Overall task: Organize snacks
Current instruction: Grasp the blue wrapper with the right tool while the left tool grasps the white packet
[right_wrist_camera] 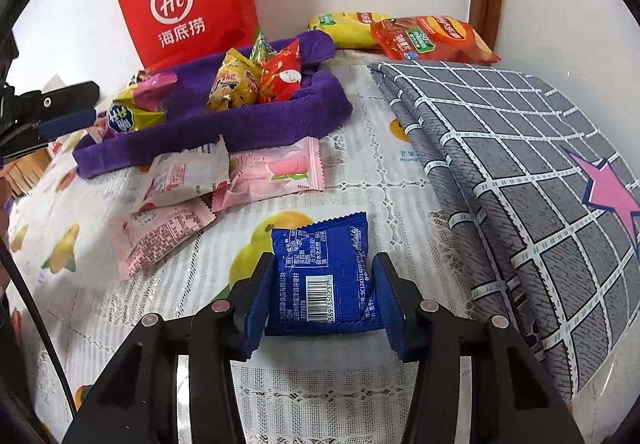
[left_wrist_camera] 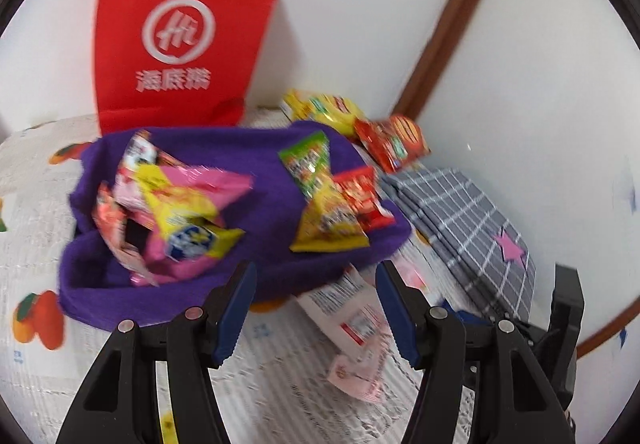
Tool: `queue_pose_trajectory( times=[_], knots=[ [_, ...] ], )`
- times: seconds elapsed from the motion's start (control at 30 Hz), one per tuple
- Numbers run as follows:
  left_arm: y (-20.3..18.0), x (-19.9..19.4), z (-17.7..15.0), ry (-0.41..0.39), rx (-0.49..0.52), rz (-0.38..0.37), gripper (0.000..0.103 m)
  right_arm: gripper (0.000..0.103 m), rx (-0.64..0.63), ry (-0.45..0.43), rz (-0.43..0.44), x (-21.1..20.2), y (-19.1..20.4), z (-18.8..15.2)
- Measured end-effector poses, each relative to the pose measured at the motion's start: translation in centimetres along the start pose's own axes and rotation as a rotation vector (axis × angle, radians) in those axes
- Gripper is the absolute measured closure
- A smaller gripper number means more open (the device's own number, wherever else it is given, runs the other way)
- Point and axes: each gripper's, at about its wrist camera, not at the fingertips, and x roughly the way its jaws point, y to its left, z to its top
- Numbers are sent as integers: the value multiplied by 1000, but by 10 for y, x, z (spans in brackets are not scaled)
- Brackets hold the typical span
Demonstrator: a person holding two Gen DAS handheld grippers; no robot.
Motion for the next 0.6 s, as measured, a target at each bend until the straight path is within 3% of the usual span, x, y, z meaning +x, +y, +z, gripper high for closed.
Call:
queue_pose_trajectory(
  times=[0.17,0.33,0.53,0.6],
  knots=[
    [-15,25,-12,106,-20,-28,40,54,-30,7,-37,2,5,1],
    [-10,48,-19,184,-123,-28,40,52,-20,6,-18,1,3,0],
    [-7,70,-26,243,-215,-63,40,52,13,-2,22,0,-4,0],
    [-11,74,-26,225,-220,-59,40,52,31,-6,42,-1,-7,0]
  ],
)
